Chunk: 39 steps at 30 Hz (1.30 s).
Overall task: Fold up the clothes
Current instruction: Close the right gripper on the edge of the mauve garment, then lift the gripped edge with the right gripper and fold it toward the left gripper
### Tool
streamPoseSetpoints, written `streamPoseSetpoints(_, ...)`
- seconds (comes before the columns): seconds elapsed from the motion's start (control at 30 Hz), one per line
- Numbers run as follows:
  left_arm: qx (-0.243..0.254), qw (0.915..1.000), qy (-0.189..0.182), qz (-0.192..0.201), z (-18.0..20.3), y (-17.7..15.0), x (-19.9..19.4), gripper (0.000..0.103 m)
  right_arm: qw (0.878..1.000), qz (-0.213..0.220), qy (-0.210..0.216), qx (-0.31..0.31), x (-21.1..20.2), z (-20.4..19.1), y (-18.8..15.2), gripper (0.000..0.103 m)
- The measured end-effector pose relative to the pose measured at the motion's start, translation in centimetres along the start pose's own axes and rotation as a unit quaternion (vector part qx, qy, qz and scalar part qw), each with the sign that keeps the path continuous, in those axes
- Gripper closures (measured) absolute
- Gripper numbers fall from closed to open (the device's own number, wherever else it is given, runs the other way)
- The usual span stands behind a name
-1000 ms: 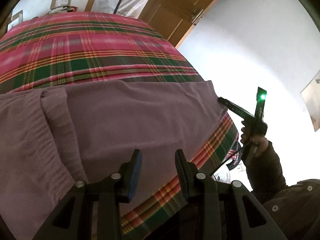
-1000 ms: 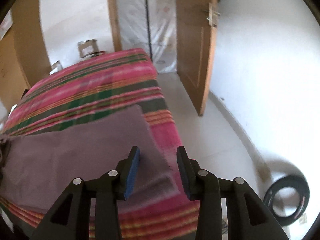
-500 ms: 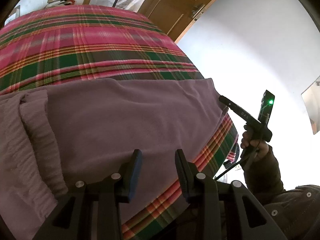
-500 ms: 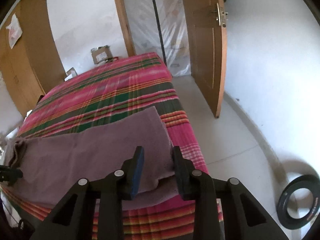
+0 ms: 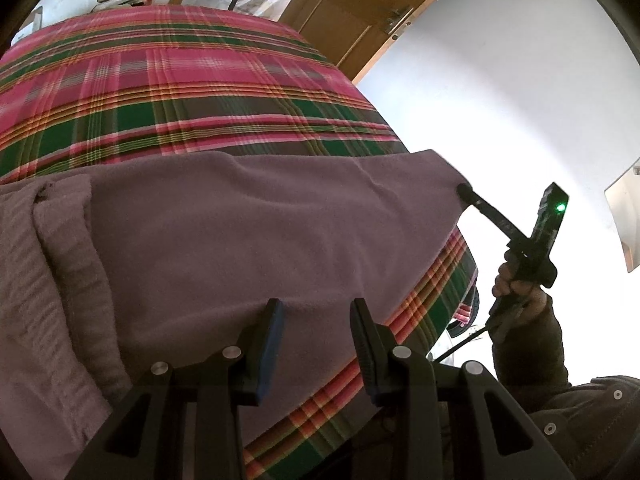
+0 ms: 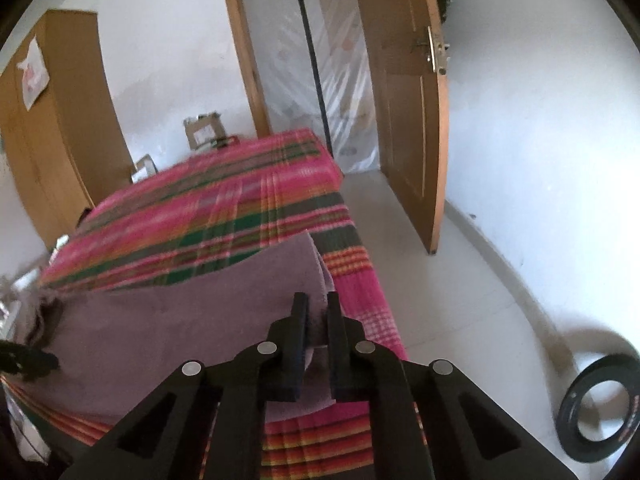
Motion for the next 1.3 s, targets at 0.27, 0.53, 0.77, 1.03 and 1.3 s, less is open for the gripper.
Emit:
streamPoseSetpoints(0.27, 0.008, 0.9998, -0.002, -0.016, 0.5, -0.2, 0.8, 0.068, 0.998, -0.061, -0.005, 0.027, 1.3, 1.3, -1.0, 0.094)
streamPoseSetpoints(0.53, 0.004, 0.9998, -0.003, -0.02, 0.3, -0.4, 1.0, 0.068, 0.997, -0.068, -0.021, 0.042, 1.6, 2.1, -1.9, 0.085)
streamPoseSetpoints(0.77, 0.004, 0.9998, -0.006, -0.02, 0.3, -0.3, 1.2, 0.068, 0.995, -0.052, 0.003, 0.08, 0.5, 3.2, -2.2, 0.079)
streamPoseSetpoints(1.03, 0.0, 0.9998, -0.006, -0.019, 0.3, -0.2, 1.3, 0.068, 0.994, -0.073, 0.01, 0.084, 1.5, 2.5, -3.0, 0.065)
streamPoseSetpoints(1.3, 0.006, 0.9997, -0.005, -0.022, 0.8, -0.1, 1.5, 0.068, 0.996, -0.06, -0.002, 0.071, 1.2, 1.5, -3.1, 0.088)
Point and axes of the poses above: each gripper's, at about its wrist camera, not at the fingertips, and x roughly the way its jaws point, z to its right, y to its top, the point moved 2 cm from there along x, roughly the way its jaws point, and after that the axes turned 2 degrees about -y, right-handed, at the moved point
